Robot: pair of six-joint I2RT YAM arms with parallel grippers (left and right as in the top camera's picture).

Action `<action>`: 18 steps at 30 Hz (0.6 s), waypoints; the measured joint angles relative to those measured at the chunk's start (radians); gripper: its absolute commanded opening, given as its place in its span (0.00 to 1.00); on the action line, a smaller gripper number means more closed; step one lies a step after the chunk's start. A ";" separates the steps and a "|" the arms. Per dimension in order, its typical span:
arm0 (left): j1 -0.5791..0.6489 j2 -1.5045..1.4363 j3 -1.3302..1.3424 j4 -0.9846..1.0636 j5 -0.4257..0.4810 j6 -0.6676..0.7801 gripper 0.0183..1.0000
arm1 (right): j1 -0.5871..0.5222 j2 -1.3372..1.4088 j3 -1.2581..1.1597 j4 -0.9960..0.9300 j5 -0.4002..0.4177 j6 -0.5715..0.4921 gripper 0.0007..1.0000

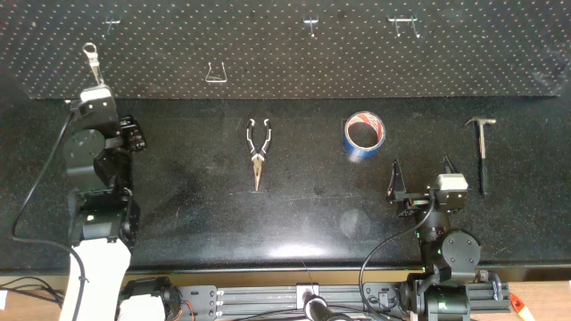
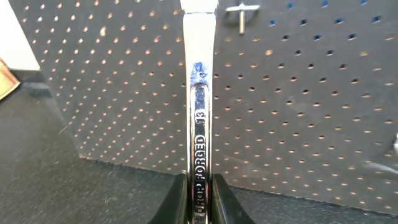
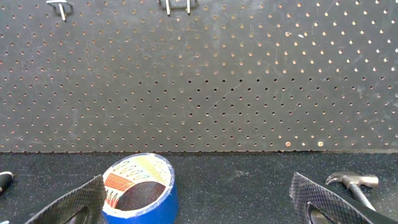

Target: Place Tools Onto Pegboard

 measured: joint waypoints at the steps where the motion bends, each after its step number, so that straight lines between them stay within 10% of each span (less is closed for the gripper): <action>1: 0.000 -0.003 0.000 0.001 0.023 0.002 0.01 | 0.000 0.000 0.000 0.000 0.000 0.000 0.96; 18: 0.016 0.060 0.080 -0.028 0.085 0.034 0.01 | 0.000 0.000 0.000 0.000 0.000 0.000 0.96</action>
